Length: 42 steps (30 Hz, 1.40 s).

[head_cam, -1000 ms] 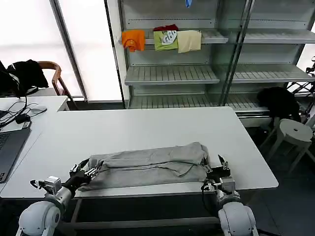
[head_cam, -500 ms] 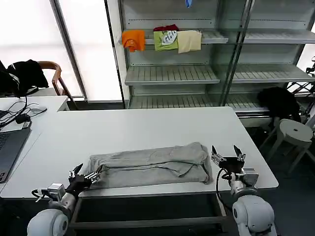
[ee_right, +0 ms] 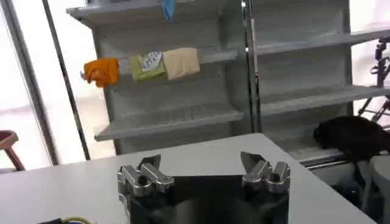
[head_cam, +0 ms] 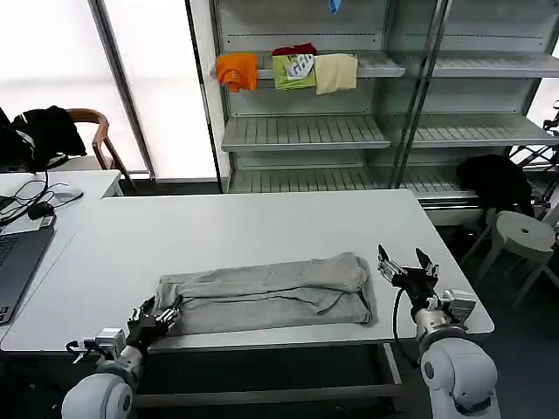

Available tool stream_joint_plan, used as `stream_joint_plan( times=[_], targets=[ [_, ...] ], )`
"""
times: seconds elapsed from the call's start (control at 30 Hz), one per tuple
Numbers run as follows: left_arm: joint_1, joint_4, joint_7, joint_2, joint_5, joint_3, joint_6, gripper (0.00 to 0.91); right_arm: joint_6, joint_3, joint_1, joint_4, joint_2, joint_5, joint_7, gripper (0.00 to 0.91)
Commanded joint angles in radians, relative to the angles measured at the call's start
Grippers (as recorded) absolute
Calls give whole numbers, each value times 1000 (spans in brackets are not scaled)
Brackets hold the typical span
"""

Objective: Fold and organize the clothes.

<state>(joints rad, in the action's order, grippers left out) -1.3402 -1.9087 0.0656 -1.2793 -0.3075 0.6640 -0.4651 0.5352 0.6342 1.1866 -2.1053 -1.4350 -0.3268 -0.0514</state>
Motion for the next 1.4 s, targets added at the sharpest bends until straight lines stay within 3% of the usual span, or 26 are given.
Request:
stream_joint_plan(
  times=[0.03, 0.43, 0.6, 0.83, 1.07, 1.2, 1.4],
  targets=[
    [5, 3, -19, -12, 17, -15, -11, 10, 7, 13, -6, -9, 2, -53, -7, 907],
    [38, 20, -4, -28, 118, -14, 52, 0, 7, 40, 13, -8, 20, -85, -13, 907],
    [54, 10, 52, 3, 198, 65, 82, 0, 6, 47, 16, -1, 27, -96, -16, 907],
    [142, 43, 238, 209, 318, 284, 96, 0, 2, 35, 23, 16, 29, -92, -20, 907],
    [215, 74, 296, 357, 395, 361, 103, 0, 6, 19, 13, 28, 21, -80, -30, 907],
    [217, 23, 293, 338, 388, 340, 83, 0, 6, 13, 14, 30, 13, -71, -29, 907],
    [178, -97, 266, 201, 381, 235, 32, 0, 5, 8, 22, 33, 7, -51, -27, 907]
  ],
)
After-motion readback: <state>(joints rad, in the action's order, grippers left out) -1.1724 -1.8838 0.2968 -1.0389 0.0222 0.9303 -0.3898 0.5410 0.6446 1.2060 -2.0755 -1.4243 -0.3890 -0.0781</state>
